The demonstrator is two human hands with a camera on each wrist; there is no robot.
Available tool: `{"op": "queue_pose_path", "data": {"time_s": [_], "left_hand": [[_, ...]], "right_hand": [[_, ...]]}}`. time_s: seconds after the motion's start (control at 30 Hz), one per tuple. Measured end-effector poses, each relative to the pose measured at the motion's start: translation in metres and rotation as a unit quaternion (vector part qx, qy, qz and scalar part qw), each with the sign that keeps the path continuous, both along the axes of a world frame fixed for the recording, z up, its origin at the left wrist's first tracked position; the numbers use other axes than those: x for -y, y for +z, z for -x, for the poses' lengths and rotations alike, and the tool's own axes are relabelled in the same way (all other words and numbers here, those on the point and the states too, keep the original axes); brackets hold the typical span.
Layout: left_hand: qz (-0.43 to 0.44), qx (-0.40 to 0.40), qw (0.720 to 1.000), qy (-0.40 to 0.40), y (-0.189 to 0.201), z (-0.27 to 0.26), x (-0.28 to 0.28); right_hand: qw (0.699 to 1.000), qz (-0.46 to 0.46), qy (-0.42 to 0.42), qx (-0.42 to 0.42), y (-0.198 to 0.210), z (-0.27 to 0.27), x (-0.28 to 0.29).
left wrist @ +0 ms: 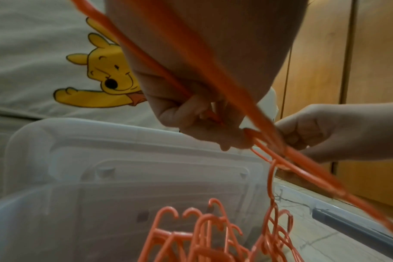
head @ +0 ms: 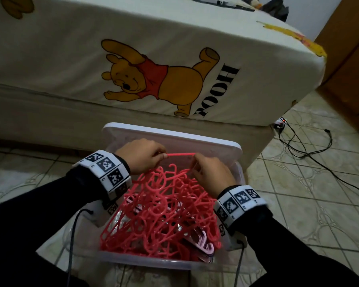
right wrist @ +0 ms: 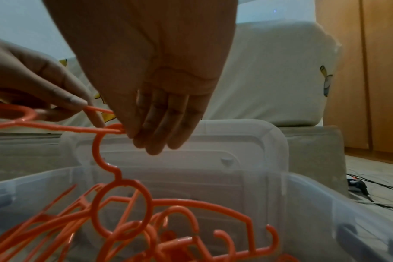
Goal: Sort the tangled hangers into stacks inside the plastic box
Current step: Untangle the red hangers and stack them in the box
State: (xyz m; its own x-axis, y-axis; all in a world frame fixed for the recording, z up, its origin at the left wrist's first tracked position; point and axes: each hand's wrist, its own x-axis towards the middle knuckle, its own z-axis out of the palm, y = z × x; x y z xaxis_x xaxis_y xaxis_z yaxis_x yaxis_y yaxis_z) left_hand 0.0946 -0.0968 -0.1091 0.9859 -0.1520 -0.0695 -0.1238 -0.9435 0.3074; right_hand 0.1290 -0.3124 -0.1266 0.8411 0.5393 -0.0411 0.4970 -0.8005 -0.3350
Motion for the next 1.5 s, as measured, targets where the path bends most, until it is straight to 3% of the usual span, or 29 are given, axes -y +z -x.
{"op": "queue_pose_path", "data": {"time_s": [0.27,0.4,0.53,0.73,0.9,1.03,1.23,1.37,1.5], "left_hand": [[0.042,-0.028,0.999,-0.004,-0.005,-0.002,-0.005],[0.042,-0.053,0.997,-0.039,-0.007,0.002,0.003],[0.062,-0.045,0.997,-0.001,-0.004,0.001,0.002],[0.171,-0.082,0.98,0.056,-0.001,-0.002,-0.006],[0.273,0.007,0.962,0.015,0.012,0.0,-0.006],[0.357,-0.012,0.934,-0.002,0.018,0.004,-0.006],[0.272,0.037,0.962,-0.003,0.011,0.006,-0.004],[0.243,0.084,0.965,0.045,0.015,0.001,-0.014],[0.246,0.125,0.955,0.109,0.021,-0.003,-0.027]], "right_hand": [[0.995,-0.017,0.044,0.088,0.001,0.002,-0.004],[0.996,-0.018,0.058,0.069,0.004,0.003,-0.006],[0.994,0.001,0.094,0.051,0.007,0.004,-0.009],[0.981,-0.015,0.186,0.045,0.019,0.001,-0.006],[0.99,-0.066,0.103,0.064,0.03,-0.016,0.009],[0.99,-0.109,0.036,0.08,0.032,-0.023,0.02],[0.986,-0.151,0.005,0.065,0.019,-0.019,0.013],[0.977,-0.179,-0.014,0.112,0.013,-0.016,0.002],[0.989,-0.011,0.126,0.071,-0.001,0.006,-0.017]]}}
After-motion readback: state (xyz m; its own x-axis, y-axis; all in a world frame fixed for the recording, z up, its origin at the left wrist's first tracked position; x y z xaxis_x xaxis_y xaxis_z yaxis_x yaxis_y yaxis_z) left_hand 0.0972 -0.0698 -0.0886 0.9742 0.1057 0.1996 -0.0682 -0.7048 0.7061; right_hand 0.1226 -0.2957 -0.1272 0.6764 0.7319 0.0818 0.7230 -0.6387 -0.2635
